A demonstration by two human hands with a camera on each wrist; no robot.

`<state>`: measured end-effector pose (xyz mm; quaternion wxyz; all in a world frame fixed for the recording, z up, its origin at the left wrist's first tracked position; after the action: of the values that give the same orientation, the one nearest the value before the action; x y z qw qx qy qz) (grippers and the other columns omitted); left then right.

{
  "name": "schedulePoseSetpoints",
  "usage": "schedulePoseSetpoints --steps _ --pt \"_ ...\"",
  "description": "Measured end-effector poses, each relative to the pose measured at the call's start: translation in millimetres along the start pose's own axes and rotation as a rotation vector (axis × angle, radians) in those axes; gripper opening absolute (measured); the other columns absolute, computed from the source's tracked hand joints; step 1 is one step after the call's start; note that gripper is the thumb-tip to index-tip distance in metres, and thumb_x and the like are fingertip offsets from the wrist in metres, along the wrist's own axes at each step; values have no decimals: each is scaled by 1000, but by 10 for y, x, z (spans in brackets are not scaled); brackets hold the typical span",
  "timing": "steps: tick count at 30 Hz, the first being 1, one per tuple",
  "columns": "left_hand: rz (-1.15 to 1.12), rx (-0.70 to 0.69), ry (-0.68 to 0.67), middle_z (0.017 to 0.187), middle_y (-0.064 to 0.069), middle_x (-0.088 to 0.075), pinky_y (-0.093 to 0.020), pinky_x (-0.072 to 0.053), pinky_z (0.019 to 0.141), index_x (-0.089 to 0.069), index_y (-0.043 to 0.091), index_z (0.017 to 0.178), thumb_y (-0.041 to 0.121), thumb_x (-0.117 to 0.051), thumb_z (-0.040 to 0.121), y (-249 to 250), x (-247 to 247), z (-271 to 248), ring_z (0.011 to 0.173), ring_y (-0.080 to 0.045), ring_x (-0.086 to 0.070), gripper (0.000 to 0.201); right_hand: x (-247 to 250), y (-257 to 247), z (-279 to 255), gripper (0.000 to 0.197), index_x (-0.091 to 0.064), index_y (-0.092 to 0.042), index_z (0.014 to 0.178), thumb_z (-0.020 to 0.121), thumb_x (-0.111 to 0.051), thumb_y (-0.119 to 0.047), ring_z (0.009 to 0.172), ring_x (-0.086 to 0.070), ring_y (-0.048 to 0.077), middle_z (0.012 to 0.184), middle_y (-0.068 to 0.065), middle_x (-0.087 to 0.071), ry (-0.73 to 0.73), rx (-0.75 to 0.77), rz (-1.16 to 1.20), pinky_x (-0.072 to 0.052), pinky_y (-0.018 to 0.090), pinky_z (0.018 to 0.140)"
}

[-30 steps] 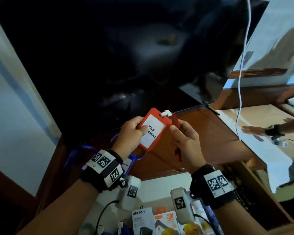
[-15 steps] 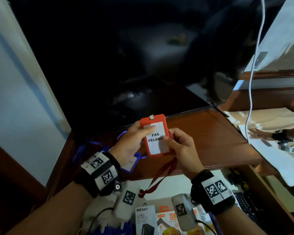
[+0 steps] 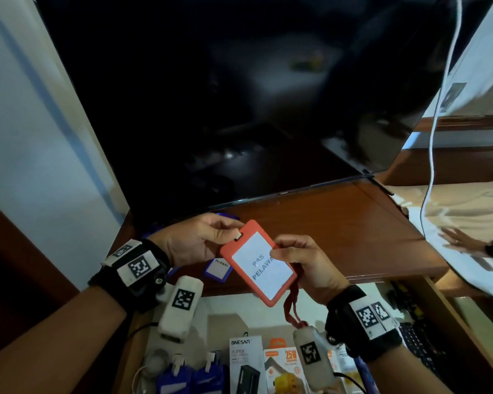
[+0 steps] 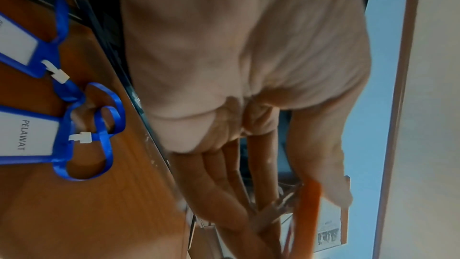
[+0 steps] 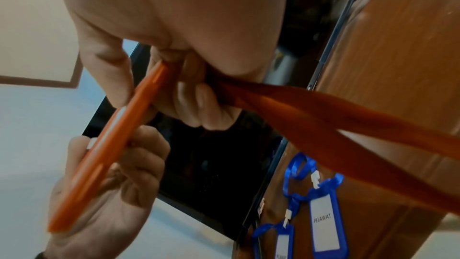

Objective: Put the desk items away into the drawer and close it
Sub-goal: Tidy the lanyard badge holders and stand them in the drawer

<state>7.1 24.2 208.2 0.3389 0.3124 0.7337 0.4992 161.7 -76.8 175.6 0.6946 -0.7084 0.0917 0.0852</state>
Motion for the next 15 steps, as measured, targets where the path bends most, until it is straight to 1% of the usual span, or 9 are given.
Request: schedulePoseSetpoints --steps 2,3,5,9,10,11,13,14,15 --pt "53 25 2 104 -17 -69 -31 -57 81 -65 2 110 8 -65 76 -39 23 -10 96 -24 -69 34 -3 9 -4 10 -66 -11 68 76 -59 -11 65 -65 21 75 12 -68 8 -12 18 -45 20 52" --pt "98 42 -5 109 -18 -68 -33 -56 85 -60 1 116 10 -66 76 -52 24 -11 101 -27 -67 41 0 16 -6 10 -64 -10 67 76 -60 -11 63 -65 19 72 10 -68 13 -15 25 -45 19 50" --pt "189 63 -9 111 -16 -69 -32 -55 89 -60 3 115 13 -72 77 -50 -3 -28 105 -27 -66 41 19 50 -1 8 -63 -8 70 74 -62 -14 63 -66 19 73 11 -68 19 -36 26 -46 19 49" --pt "335 82 13 103 -13 -72 -34 -53 92 -67 4 105 17 -73 71 -40 -21 -41 101 -25 -68 38 34 144 -5 8 -62 -4 73 75 -60 -12 62 -66 19 74 11 -69 18 -66 45 -48 20 51" --pt "385 91 10 102 -14 -72 -33 -54 90 -69 4 104 18 -75 71 -50 -25 -40 99 -26 -68 36 28 159 -10 9 -61 -3 75 74 -60 -12 62 -66 19 74 12 -69 16 -78 42 -48 20 50" --pt "439 103 0 99 -13 -73 -28 -54 82 -71 5 100 19 -76 73 -70 -29 -36 93 -24 -68 31 19 174 -15 10 -61 -1 76 74 -60 -11 61 -66 19 74 13 -68 15 -88 31 -48 20 50" --pt "508 129 -26 83 -6 -73 -20 -47 64 -75 7 86 19 -75 75 -106 -55 -43 74 -15 -61 16 0 194 -24 9 -61 -1 74 72 -61 -10 59 -65 19 72 14 -67 14 -106 20 -48 20 49" --pt "517 132 -32 77 -5 -71 -19 -46 64 -75 5 84 19 -74 73 -125 -56 -41 70 -13 -60 18 -1 210 -23 7 -61 -2 72 71 -62 -9 57 -65 19 70 13 -67 16 -115 20 -48 20 48" --pt "515 136 -30 79 -8 -72 -22 -48 69 -74 0 88 19 -74 73 -157 -41 -30 72 -14 -63 25 -1 227 -23 7 -61 -2 71 71 -62 -8 56 -64 19 69 13 -67 19 -120 20 -47 20 48"
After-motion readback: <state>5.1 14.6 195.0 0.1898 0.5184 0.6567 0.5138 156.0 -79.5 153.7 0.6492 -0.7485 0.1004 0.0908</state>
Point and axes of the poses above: each hand's wrist, its own z-axis towards the middle knuckle, its own x-axis out of the back of the hand, y = z × x, the point moved 4 cm from there along z, towards the middle knuckle
